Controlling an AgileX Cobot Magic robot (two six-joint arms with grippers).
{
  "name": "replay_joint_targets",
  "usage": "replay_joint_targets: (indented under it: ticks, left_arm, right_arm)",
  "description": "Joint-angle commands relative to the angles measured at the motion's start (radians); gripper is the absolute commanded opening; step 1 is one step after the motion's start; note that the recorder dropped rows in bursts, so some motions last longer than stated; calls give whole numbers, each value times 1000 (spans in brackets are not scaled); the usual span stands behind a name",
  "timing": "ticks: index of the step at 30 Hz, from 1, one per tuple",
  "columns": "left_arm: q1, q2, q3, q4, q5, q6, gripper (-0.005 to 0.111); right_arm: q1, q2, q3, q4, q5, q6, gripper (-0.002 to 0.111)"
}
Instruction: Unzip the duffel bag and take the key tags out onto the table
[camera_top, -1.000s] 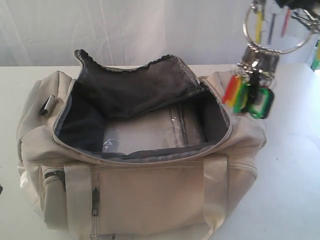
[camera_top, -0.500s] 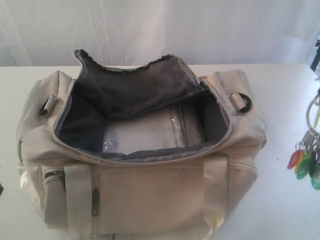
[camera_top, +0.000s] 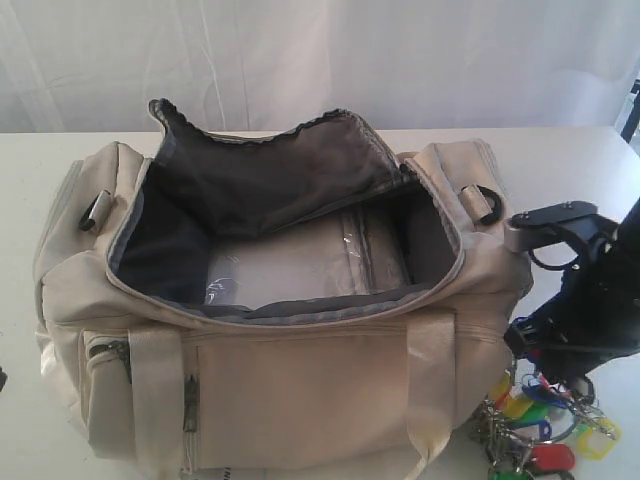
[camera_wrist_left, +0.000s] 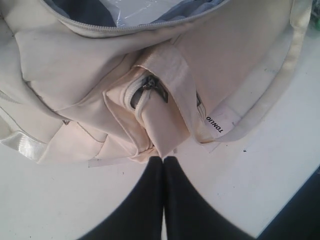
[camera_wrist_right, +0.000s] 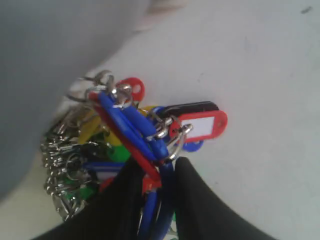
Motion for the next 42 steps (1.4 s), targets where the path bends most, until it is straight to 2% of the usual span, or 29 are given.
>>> replay_joint_targets:
  ticks: [1,8,11,16,17,19,28,31,33,36,39,42]
  left_arm:
    - [4,-7,5,-21,13,2,0]
    - [4,-7,5,-21,13,2,0]
    - [4,-7,5,-21,13,2,0]
    - [4,-7,5,-21,13,2,0]
    - [4,-7,5,-21,13,2,0]
    - [4,-7,5,-25,13,3,0]
    - [4,-7,5,-25,12,16,0]
    - [4,-7,5,-25,12,18,0]
    - [4,-7,5,-25,6,18,0]
    - [4,-7,5,-25,-8,18,0]
    - [4,-7,5,-25,-15,27,0]
    - [4,-7,5,-25,-27,48,0]
  right_arm:
    - [-6,94,7,50,-98,-35,0]
    - [-6,150,5,46,-128,-17,3]
    - [-6,148,5,35,-120,-9,17]
    - [-6,119,-20,-37,-56,72,53]
    - [-6,103,-32,-46,-34,79,58]
    - [-6,59,-51,-48,-2,79,61]
    - [-6,-238,-86,-89,101,104,61]
    - [-6,-371,-88,-136,123,128,56]
    - [-6,-445,-88,-141,95,130,50]
    - [-5,-571,-80,-136,9,130,31]
    - [-5,-684,-58,-136,-80,130,-1]
    - [-6,-753,-31,-151,-144,130,0]
